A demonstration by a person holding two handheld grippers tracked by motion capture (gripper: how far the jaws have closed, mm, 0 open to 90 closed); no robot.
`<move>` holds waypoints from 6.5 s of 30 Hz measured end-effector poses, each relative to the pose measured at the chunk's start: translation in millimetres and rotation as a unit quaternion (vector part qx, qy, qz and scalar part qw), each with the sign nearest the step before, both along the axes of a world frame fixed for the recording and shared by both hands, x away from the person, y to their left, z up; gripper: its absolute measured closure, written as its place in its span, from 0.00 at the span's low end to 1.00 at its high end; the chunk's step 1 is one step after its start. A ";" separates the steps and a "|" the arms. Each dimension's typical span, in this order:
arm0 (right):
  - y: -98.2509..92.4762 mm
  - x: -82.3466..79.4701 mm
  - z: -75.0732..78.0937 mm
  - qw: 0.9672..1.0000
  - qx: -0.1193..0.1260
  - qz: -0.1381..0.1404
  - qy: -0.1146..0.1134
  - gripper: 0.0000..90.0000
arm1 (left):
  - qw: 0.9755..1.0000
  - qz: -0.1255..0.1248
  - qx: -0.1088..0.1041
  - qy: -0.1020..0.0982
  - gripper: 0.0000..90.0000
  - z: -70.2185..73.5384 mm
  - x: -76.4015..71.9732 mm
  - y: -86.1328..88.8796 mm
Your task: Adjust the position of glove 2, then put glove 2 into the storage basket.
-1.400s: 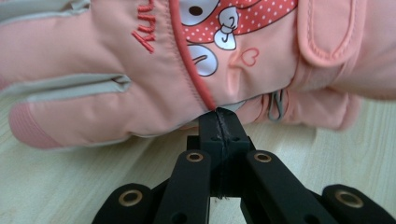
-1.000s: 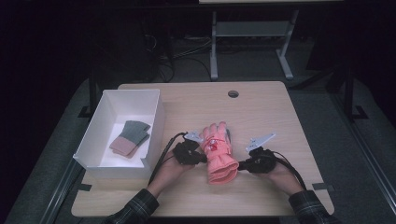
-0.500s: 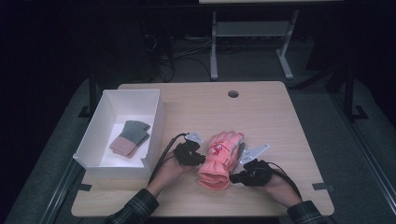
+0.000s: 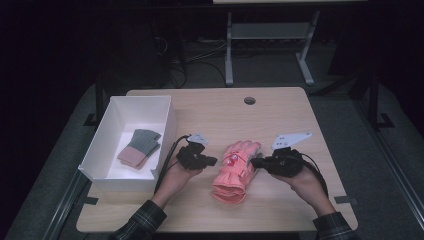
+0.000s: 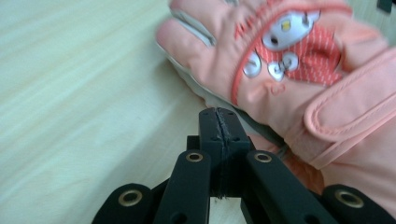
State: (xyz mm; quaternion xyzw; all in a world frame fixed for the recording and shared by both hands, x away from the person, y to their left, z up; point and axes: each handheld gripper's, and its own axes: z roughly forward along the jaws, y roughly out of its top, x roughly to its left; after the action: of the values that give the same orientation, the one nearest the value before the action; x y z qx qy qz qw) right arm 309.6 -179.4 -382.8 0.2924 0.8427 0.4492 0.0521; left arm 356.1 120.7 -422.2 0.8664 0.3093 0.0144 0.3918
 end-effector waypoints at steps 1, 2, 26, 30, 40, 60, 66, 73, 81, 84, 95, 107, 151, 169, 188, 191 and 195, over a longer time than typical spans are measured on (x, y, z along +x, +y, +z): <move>1.9 3.1 1.3 1.000 0.002 -0.002 -0.003 1.00 | 1.000 0.003 -0.004 -0.003 0.99 1.7 -0.2 1.1; 4.1 5.8 2.3 1.000 0.003 -0.004 -0.002 1.00 | 1.000 0.006 -0.011 -0.002 0.99 3.3 -0.8 1.6; 24.4 20.4 -41.2 0.998 -0.043 -0.022 0.048 1.00 | 1.000 0.000 -0.023 0.002 0.98 10.1 -3.0 4.0; 26.2 18.2 -49.5 0.998 -0.048 -0.022 0.043 1.00 | 1.000 -0.004 -0.023 -0.001 0.98 10.9 -3.3 3.7; 26.3 12.1 -60.4 0.998 -0.049 -0.012 0.027 1.00 | 0.998 -0.019 -0.051 0.011 0.58 9.3 1.7 -7.2; 25.1 4.4 -64.5 0.998 -0.051 -0.021 0.008 1.00 | 0.988 -0.032 -0.081 0.131 0.14 -26.9 21.0 -37.7; 24.6 3.2 -65.3 0.999 -0.051 -0.020 0.003 1.00 | 0.986 -0.032 -0.069 0.148 0.14 -37.2 24.0 -45.1; 22.8 2.6 -66.6 0.999 -0.046 -0.020 0.003 1.00 | 0.982 -0.040 -0.069 0.168 0.16 -43.6 24.6 -48.5; 22.2 2.1 -67.8 0.999 -0.045 -0.018 -0.001 1.00 | 0.975 -0.068 -0.085 0.195 0.34 -48.0 28.0 -46.0; 22.8 2.4 -68.1 0.999 -0.049 -0.014 -0.006 1.00 | 0.971 -0.078 -0.089 0.207 0.42 -50.1 30.3 -44.6; 22.7 3.3 -68.2 0.999 -0.048 -0.014 -0.008 1.00 | 0.969 -0.099 -0.097 0.205 0.69 -49.8 31.7 -45.1; 14.9 -3.1 -53.7 0.999 -0.030 -0.003 -0.011 0.88 | 0.972 -0.097 -0.105 0.188 0.77 -37.3 27.4 -44.1; -47.5 -5.6 -60.7 0.988 -0.044 -0.150 0.015 0.16 | 0.989 -0.025 -0.089 0.117 0.77 74.2 25.2 -3.4; -43.4 -3.4 -68.4 0.984 -0.063 -0.165 0.004 0.11 | 0.992 0.000 -0.086 0.094 0.76 124.9 33.4 41.5; -43.3 -2.8 -70.9 0.983 -0.066 -0.169 0.003 0.10 | 0.993 0.048 -0.093 0.061 0.76 174.7 31.2 117.1; -43.2 -2.8 -71.5 0.984 -0.068 -0.168 0.002 0.10 | 0.991 0.057 -0.100 0.060 0.76 178.1 30.4 132.4; -43.0 -2.9 -71.6 0.983 -0.069 -0.167 0.002 0.10 | 0.991 0.071 -0.101 0.055 0.76 180.9 30.3 152.4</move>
State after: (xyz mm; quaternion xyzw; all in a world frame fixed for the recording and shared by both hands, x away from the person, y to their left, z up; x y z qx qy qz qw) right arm 306.7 -222.4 -454.5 0.4258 0.8107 0.3747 0.1450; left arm 386.4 273.1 -241.3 0.7980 0.3907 -0.0370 0.4573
